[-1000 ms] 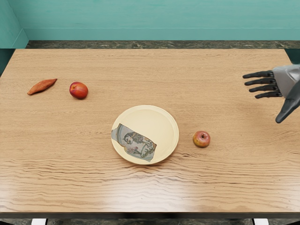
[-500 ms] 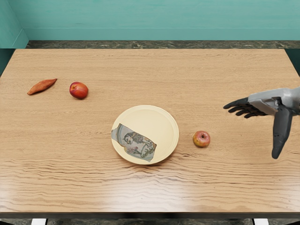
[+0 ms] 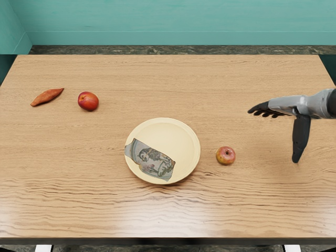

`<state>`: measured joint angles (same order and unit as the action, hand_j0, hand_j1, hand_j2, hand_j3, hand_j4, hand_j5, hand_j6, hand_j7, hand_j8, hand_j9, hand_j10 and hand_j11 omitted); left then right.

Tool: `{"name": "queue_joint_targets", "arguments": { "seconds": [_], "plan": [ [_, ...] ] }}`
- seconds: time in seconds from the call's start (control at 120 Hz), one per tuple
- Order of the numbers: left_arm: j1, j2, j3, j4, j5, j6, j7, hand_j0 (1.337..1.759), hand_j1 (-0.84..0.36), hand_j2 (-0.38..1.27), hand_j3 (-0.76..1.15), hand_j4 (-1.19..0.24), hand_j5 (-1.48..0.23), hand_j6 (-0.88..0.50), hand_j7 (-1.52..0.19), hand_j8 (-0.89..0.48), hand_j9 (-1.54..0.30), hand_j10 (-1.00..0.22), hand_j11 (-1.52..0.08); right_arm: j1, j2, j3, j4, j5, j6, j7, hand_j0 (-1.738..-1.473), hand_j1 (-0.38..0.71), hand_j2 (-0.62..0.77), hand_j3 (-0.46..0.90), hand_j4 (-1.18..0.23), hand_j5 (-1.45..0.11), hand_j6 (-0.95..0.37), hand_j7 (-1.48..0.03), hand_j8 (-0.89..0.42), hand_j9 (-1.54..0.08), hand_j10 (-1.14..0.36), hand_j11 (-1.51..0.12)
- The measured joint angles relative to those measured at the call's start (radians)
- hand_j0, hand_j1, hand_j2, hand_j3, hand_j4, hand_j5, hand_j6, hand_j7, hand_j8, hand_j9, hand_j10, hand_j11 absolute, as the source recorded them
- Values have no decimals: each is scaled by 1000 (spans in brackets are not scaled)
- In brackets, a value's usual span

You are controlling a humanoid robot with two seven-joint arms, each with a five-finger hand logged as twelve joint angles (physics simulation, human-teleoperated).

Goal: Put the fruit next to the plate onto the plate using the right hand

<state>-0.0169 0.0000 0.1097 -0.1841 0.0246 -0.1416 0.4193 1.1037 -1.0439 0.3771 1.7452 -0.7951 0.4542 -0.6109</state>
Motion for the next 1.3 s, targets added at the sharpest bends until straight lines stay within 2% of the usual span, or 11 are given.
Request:
{"name": "queue_joint_targets", "arguments": {
  "seconds": [0.267,0.458,0.7,0.9,1.3],
  "plan": [
    [0,0,0,0,0,0,0,1658,339,2,0,-9,-11,-9,-11,-9,-11,-8,-11,-106,127,3,0,-245,-169,0,-1658,-278,-11,0,-68,-80,-70,-79,-68,-80,-67,-80],
    [-3,0,-1,0,0,0,0,1658,339,2,0,-9,-11,-9,-11,-9,-11,-8,-11,-214,188,8,0,-320,-202,0,-1658,-279,-10,0,-66,-79,-69,-78,-67,-78,-65,-78],
    [-9,0,3,-1,0,0,0,1658,339,2,0,-8,-11,-8,-11,-8,-11,-8,-11,-308,210,64,0,-326,-319,0,-1658,-264,-12,0,-78,-96,-81,-95,-79,-95,-77,-95],
    [-12,0,1,-1,0,-1,0,1658,339,2,0,-8,-11,-8,-11,-8,-11,-8,-11,-402,284,137,0,-264,-353,0,-1658,-263,-12,0,-78,-96,-80,-95,-79,-96,-77,-96],
    [-20,0,3,-1,0,0,0,1658,339,2,0,-8,-11,-8,-11,-8,-11,-8,-11,-429,304,197,0,-201,-351,0,-1658,-260,-13,0,-79,-99,-80,-98,-79,-98,-78,-98]
  ]
}}
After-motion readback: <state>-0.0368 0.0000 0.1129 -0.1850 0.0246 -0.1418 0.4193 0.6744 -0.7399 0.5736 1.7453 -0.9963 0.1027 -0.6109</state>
